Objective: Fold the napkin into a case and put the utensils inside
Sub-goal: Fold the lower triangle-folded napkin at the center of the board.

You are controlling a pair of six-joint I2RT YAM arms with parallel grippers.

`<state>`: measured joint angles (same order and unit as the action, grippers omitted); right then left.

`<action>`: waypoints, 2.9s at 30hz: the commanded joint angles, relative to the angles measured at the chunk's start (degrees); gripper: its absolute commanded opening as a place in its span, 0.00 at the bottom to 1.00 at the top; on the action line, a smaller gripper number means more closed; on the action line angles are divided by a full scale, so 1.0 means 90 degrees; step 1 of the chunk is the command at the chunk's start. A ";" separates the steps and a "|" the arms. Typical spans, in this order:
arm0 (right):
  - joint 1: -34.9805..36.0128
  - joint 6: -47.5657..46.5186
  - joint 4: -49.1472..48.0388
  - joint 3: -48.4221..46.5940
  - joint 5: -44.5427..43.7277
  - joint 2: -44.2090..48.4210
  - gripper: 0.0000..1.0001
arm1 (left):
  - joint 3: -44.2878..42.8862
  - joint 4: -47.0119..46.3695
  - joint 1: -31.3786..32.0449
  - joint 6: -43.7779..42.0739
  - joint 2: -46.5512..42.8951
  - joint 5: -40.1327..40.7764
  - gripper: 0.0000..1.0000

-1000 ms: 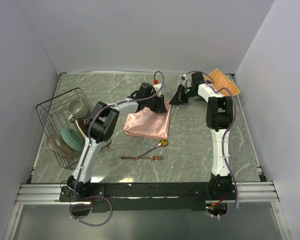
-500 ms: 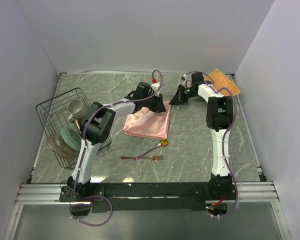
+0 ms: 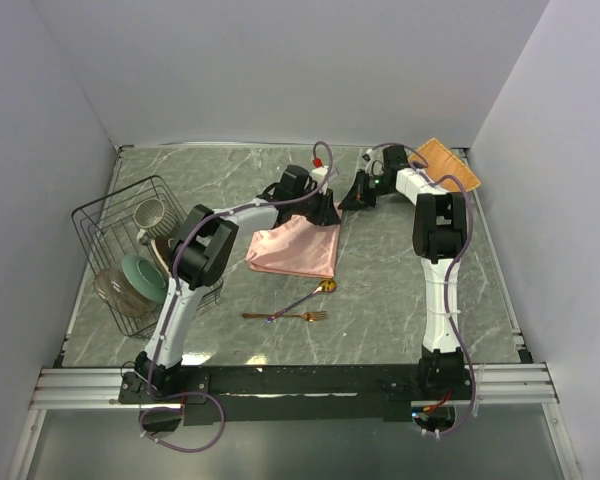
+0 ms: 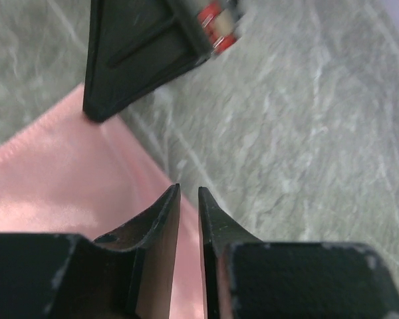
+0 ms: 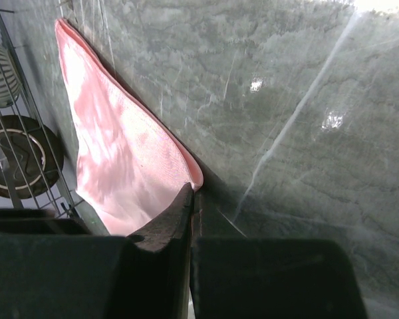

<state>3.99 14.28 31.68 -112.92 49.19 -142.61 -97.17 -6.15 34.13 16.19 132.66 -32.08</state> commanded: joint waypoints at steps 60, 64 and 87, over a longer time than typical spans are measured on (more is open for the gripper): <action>0.1002 -0.3469 0.1050 0.1599 -0.0035 0.2241 0.00 | 0.2896 0.1201 -0.1351 0.1795 -0.1664 0.0458 0.19; 0.1187 -0.4047 0.1080 0.1960 -0.0318 0.2446 0.00 | 0.2905 0.1162 -0.1380 0.1893 -0.1664 0.0468 0.20; 0.2359 -0.7406 0.1011 0.3210 -0.2184 0.3257 0.00 | 0.3033 0.1170 -0.2316 0.1690 -0.2952 -0.0303 0.31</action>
<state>24.34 -43.33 40.27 -86.19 32.60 -117.86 -68.82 2.26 17.87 34.98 115.15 -32.29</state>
